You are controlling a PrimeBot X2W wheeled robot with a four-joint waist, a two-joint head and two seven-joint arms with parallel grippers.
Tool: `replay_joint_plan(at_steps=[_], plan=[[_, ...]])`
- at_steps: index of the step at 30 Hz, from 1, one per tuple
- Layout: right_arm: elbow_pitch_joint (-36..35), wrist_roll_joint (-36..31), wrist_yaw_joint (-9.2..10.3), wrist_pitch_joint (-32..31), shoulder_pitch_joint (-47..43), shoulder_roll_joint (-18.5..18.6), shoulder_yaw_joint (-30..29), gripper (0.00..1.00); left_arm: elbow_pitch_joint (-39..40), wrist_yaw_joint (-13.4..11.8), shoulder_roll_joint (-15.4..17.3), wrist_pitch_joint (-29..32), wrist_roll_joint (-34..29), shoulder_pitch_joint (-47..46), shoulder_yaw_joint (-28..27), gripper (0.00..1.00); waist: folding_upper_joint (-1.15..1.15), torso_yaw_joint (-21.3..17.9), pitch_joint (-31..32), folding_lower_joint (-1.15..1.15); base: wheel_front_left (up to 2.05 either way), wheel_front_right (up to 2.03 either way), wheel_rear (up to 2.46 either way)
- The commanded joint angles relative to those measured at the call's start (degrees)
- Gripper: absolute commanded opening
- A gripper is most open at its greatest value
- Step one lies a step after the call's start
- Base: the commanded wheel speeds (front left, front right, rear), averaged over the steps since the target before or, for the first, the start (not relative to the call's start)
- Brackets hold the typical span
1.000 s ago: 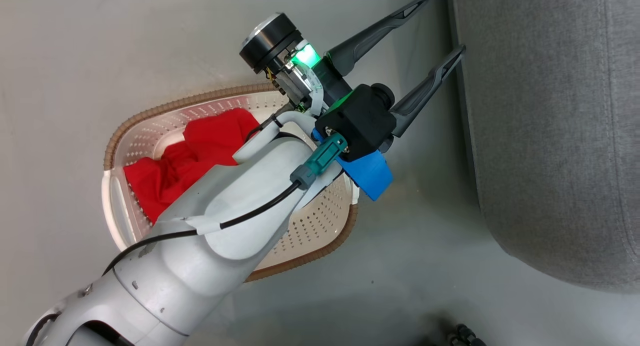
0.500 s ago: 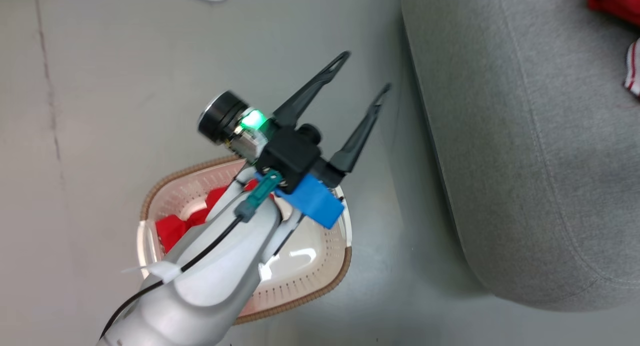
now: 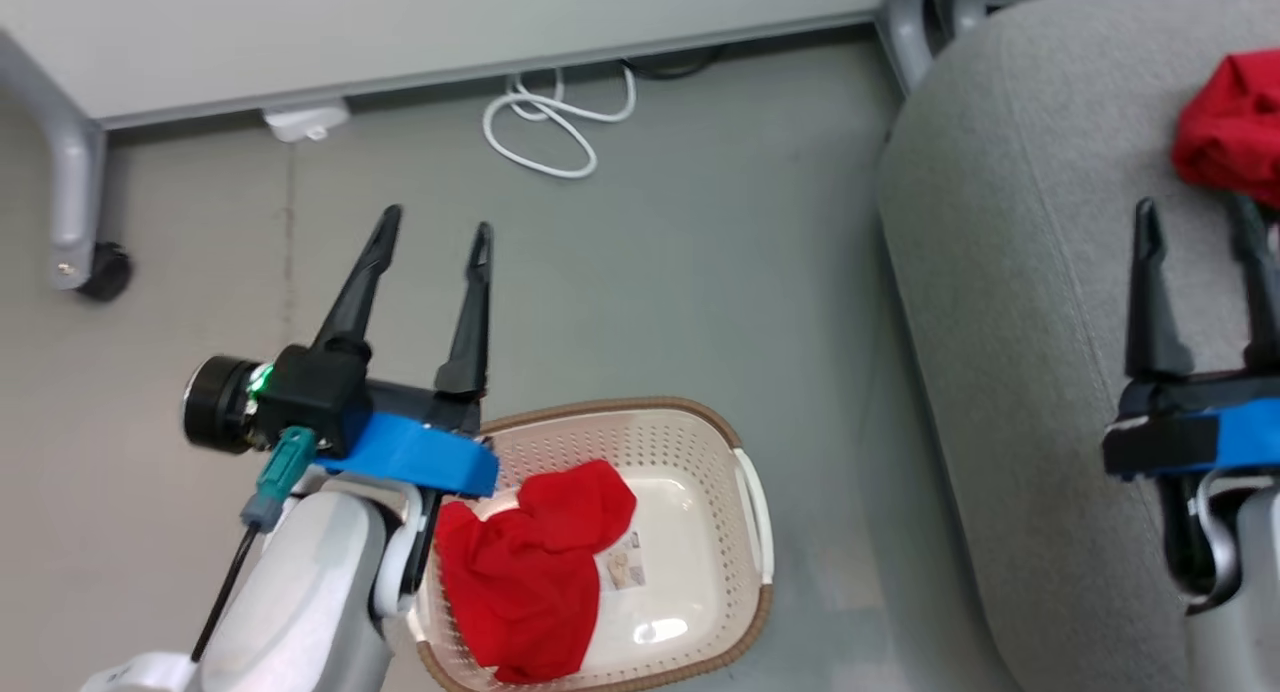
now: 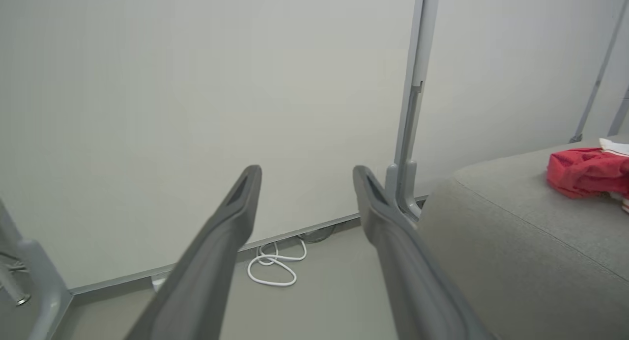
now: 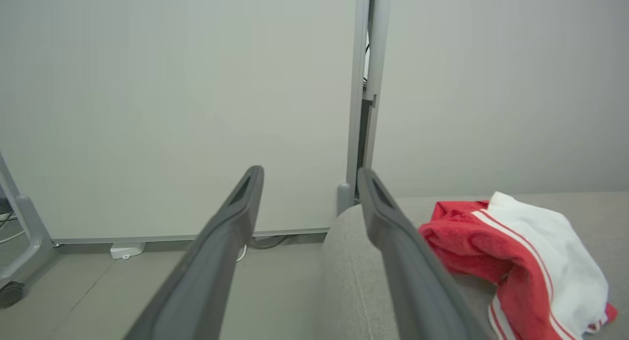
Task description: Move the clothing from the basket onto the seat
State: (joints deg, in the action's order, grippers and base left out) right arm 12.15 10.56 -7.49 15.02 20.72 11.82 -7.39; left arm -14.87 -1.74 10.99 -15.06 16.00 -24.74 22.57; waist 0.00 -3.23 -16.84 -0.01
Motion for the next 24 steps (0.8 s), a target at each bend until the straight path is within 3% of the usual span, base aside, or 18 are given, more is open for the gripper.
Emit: replay_joint_plan(at_steps=[1, 11, 24], plan=[[-1.0, 0.0, -0.01, 0.2, -2.3, -0.9, 0.9, 1.00, 0.6, -0.1, -0.3, -0.2, -0.7, 2.1, -2.4, 1.00, 0.00, 3.7, 3.4, 0.01, 0.00, 0.00, 0.00], [-5.4, -1.8, -0.02, 0.2, -10.7, -5.3, 2.8, 1.00, 1.5, 1.2, -3.4, -0.2, -3.8, 11.2, -10.7, 1.00, 0.00, 8.2, 8.8, 0.01, 0.00, 0.00, 0.00], [-6.0, -2.8, -0.02, 0.2, -18.3, -8.1, 4.7, 1.00, 2.7, 2.6, -5.9, -0.2, -6.9, 17.6, -16.4, 1.00, 0.00, 9.1, 12.4, 0.01, 0.00, 0.00, 0.00]])
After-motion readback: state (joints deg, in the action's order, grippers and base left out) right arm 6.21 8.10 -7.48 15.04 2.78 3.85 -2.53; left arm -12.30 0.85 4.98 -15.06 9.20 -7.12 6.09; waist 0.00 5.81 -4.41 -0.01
